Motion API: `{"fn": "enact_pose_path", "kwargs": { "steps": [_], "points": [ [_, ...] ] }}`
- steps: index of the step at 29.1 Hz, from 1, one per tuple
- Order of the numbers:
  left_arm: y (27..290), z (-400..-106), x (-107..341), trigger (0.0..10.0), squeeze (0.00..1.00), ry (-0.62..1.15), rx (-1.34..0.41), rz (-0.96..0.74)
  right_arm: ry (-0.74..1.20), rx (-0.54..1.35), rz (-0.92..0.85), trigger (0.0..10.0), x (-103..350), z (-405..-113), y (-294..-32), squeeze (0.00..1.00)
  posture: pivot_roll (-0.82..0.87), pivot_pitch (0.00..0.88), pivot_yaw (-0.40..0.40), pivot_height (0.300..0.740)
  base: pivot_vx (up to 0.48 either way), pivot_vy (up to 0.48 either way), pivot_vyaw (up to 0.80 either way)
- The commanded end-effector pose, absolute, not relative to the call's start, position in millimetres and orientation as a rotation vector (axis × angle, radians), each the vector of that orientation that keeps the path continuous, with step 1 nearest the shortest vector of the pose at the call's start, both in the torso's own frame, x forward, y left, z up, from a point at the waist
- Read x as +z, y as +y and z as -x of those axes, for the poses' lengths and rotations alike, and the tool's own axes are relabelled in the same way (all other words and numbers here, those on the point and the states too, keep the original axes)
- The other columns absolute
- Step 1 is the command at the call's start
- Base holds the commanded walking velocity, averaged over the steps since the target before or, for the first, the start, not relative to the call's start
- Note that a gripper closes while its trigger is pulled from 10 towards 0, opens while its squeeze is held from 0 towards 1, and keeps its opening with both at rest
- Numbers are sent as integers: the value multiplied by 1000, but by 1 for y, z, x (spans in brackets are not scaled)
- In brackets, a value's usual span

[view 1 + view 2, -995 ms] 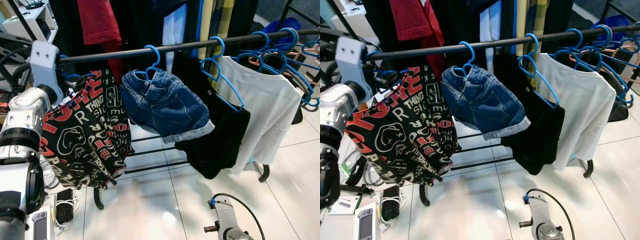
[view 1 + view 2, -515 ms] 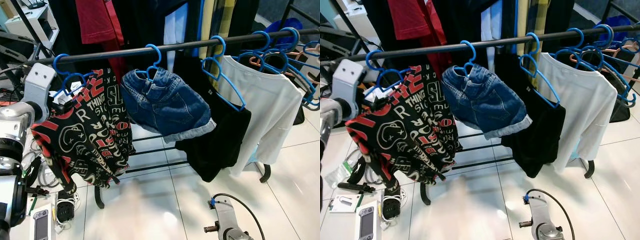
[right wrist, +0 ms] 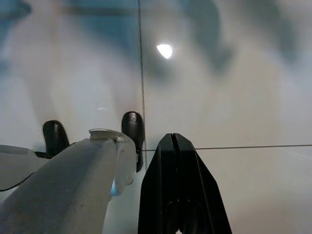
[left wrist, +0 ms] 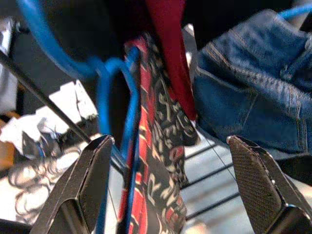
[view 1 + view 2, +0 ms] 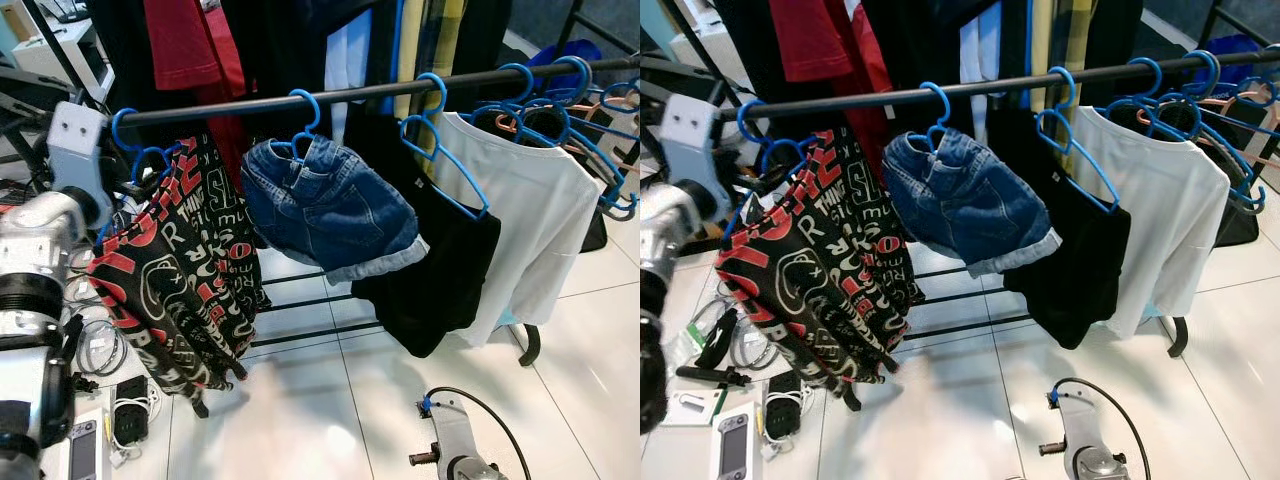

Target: Hang hanger

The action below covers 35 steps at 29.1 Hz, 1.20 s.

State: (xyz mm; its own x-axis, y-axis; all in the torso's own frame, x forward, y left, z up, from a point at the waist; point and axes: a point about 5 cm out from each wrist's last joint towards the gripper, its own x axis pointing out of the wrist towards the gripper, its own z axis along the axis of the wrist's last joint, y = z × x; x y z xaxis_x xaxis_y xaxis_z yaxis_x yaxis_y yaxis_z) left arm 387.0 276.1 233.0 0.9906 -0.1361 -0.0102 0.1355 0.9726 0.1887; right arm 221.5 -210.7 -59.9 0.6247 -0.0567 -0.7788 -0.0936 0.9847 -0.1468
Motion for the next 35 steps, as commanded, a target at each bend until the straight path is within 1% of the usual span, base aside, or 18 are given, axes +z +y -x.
{"fn": "enact_pose_path", "kwargs": {
  "steps": [1,2,3,5,6,8,12,16,18,22,27,28,30,33,35],
  "points": [
    [279,-386,226,10000,0,29,-117,-188,922,33,174,10000,-64,-216,-207,0,-57,196,97,740,0,0,0],
    [279,-386,226,10000,0,29,-117,-188,922,33,174,10000,-64,-216,-207,0,-57,196,97,740,0,0,0],
    [274,-388,218,10000,0,47,-93,-195,922,34,174,10000,-64,-216,-206,0,-62,197,96,740,0,0,0],
    [275,-392,216,10000,0,56,19,-216,922,34,170,10000,-65,-215,-205,0,-68,203,103,740,0,0,0],
    [275,-392,216,10000,0,56,19,-216,922,34,170,10000,-65,-215,-205,0,-68,203,103,740,0,0,0],
    [276,-394,221,10000,0,44,77,-221,922,34,168,10000,-65,-214,-205,0,-67,202,105,740,0,0,0],
    [274,-397,230,10000,0,10,103,-216,923,34,166,10000,-66,-213,-205,0,-70,204,109,740,0,0,0],
    [271,-399,234,10000,0,-13,105,-201,924,33,165,10000,-66,-212,-205,0,-74,205,110,740,0,0,0],
    [266,-401,243,10000,0,-63,86,-165,927,34,163,10000,-67,-211,-204,0,-72,202,111,740,0,0,0],
    [266,-401,244,10000,0,-65,83,-161,928,35,163,10000,-67,-211,-204,0,-72,202,111,740,0,0,0],
    [265,-400,233,10000,0,-22,85,-179,928,35,161,10000,-68,-211,-203,0,-74,207,113,740,0,0,0],
    [260,-401,226,10000,0,1,77,-205,927,36,161,10000,-68,-211,-203,0,-80,217,111,740,0,0,0],
    [260,-401,226,10000,0,1,77,-205,927,36,161,10000,-68,-211,-203,0,-80,217,111,740,0,0,0],
    [250,-405,223,10000,0,11,67,-239,926,35,159,10000,-68,-211,-202,0,-90,227,116,740,0,0,0],
    [250,-405,223,10000,0,11,67,-239,926,35,159,10000,-68,-211,-202,0,-90,227,116,740,0,0,0]
  ]
}}
